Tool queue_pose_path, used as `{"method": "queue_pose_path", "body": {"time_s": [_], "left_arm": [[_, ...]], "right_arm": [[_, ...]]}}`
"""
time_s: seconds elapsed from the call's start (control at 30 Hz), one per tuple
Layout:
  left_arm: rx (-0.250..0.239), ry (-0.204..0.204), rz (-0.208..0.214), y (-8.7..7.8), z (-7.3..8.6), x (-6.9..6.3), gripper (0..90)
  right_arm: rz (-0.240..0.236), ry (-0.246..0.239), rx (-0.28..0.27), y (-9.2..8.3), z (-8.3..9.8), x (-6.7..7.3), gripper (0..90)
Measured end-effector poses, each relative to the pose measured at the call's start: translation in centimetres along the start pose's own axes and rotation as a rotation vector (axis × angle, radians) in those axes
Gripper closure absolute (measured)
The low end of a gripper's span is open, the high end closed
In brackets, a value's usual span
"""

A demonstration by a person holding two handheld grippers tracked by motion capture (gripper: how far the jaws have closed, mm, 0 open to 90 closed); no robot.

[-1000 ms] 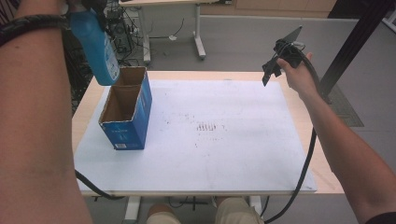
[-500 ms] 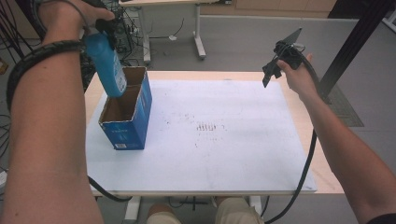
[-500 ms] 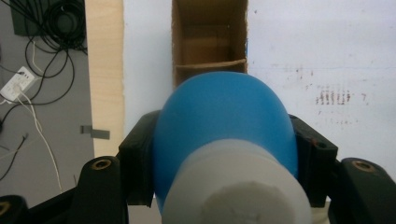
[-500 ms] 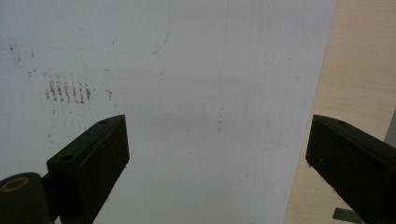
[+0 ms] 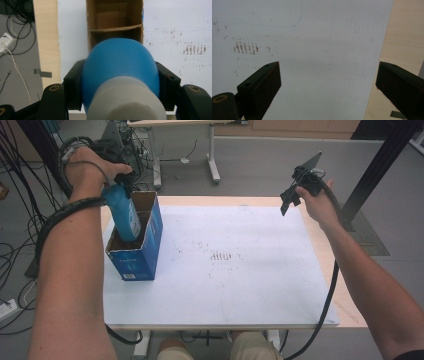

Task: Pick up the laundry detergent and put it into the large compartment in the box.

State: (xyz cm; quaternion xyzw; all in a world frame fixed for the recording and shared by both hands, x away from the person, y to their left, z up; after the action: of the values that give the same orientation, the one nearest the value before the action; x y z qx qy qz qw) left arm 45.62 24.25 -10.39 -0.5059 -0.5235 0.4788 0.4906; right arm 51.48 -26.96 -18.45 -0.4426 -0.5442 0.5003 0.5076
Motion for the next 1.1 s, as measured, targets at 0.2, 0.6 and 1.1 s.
{"method": "queue_pose_path", "body": {"time_s": [0.2,0.6,1.1], "left_arm": [[0.020,0.009,0.010,2.7,0.0,-0.2,37.7],[0.044,0.031,-0.016,7.3,0.6,-0.8,37.7],[0.091,0.056,-0.027,11.5,0.8,-1.2,37.7]], "right_arm": [[0.002,-0.008,0.002,0.2,0.0,0.4,5.9],[0.003,-0.008,0.005,0.5,0.2,0.4,5.9],[0.006,-0.007,0.015,1.1,0.1,0.4,5.9]]}}
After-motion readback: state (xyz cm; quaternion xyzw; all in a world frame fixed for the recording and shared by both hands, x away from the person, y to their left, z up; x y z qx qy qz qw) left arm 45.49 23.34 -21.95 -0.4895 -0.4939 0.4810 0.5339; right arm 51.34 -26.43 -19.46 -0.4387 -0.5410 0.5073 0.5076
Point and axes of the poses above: each handheld gripper's, and its own axes: y roughly forward along the jaws, z roughly out of its underside, x roughly to its left, the point moved 6 cm from there along y, roughly forward along the jaws, and after that the axes turned 2 degrees about -z, right-handed, at the moved point
